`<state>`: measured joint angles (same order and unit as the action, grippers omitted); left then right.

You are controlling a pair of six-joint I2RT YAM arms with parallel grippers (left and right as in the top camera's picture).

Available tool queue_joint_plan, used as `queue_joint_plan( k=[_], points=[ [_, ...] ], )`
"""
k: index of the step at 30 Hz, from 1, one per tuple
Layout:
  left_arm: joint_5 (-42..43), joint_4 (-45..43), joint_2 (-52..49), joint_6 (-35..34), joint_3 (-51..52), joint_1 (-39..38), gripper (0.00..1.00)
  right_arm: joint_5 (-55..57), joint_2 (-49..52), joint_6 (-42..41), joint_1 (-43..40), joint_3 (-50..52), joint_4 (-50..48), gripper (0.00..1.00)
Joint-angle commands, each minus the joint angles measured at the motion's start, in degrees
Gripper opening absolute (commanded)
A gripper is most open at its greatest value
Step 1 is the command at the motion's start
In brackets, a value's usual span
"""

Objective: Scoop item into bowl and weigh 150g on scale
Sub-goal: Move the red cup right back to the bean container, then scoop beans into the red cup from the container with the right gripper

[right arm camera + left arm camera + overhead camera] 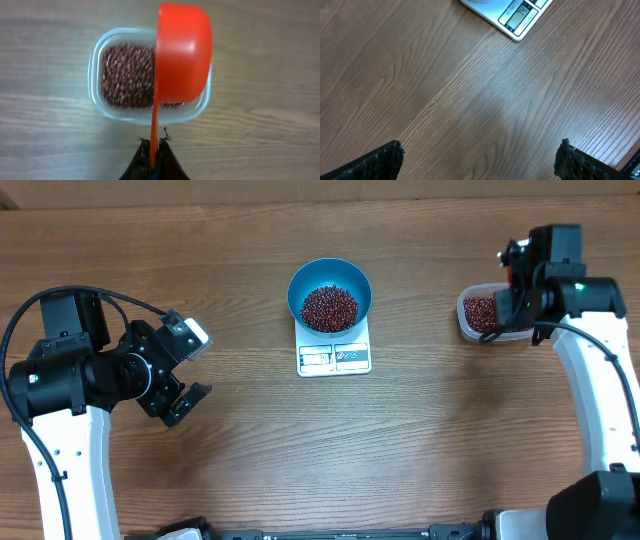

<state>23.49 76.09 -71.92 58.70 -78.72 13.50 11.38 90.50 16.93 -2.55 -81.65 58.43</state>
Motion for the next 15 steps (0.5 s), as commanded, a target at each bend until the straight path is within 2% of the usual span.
queue_joint_plan(
  k=[1,15],
  points=[
    [-0.4,0.1,-0.1,2.0,-0.1,0.0,1.0,-0.5,0.6,-0.5,-0.1,4.6,-2.1,0.04],
    [-0.4,0.2,-0.1,2.0,-0.1,0.0,1.0,4.1,12.1,0.0,-4.0,6.8,-7.6,0.04]
  ],
)
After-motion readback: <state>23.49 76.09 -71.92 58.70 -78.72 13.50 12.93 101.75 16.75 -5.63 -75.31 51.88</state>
